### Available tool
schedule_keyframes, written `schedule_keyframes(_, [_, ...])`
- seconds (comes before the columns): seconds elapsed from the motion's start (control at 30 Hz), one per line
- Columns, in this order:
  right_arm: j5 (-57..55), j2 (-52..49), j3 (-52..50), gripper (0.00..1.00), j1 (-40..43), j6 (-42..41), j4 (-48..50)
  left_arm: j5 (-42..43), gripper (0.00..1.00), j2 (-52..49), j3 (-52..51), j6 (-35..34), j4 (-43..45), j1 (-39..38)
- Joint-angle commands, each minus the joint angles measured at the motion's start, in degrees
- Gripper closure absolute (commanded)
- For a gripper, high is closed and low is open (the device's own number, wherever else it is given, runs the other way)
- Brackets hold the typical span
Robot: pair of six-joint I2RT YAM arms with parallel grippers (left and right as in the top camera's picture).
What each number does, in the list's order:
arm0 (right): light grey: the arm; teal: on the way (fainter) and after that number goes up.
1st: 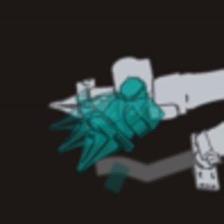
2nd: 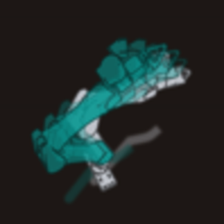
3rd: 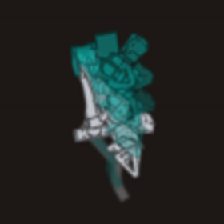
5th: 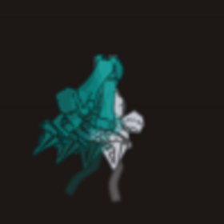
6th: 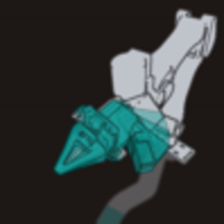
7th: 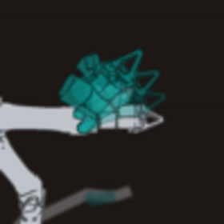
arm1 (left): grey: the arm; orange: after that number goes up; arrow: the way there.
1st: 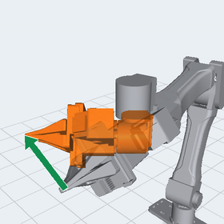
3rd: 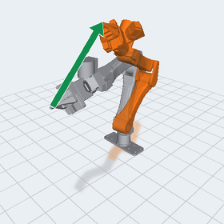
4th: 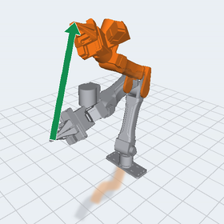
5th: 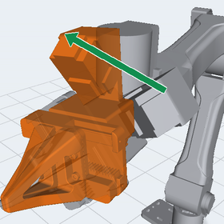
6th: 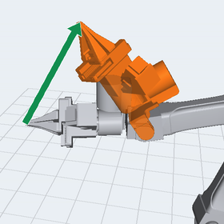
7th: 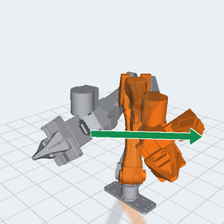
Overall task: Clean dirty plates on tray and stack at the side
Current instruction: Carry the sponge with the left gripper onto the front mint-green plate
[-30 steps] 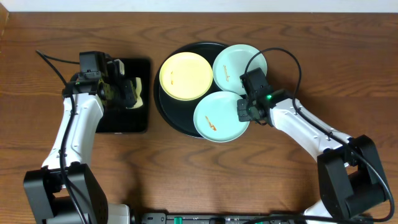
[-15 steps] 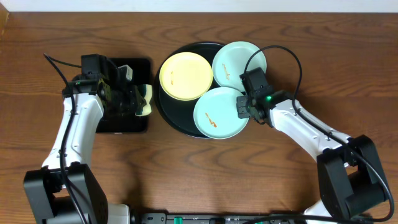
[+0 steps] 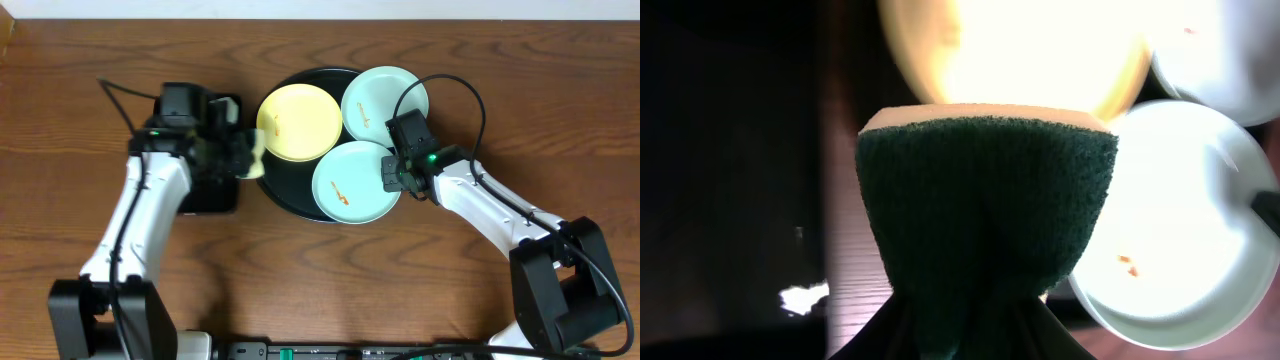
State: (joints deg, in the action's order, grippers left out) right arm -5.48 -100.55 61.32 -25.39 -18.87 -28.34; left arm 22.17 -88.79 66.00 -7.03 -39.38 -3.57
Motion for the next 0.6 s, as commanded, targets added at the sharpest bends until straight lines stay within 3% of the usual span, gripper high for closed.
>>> schedule_keyframes(0.0, [-2.01, 0.13, -0.48, 0.99, -0.57, -0.44, -0.74, -2.14, 0.93, 3.04, 0.35, -4.68, -0.20, -6.01])
schedule_keyframes(0.33, [-1.53, 0.13, -0.50, 0.99, -0.57, -2.36, -0.94, -2.64, 0.92, 2.56, 0.15, -14.58, -0.39, -18.58])
schedule_keyframes(0.57, [-1.55, 0.13, -0.55, 0.99, -0.57, -2.34, -1.27, -9.42, 0.92, 1.46, 0.07, -17.35, 1.05, -25.49])
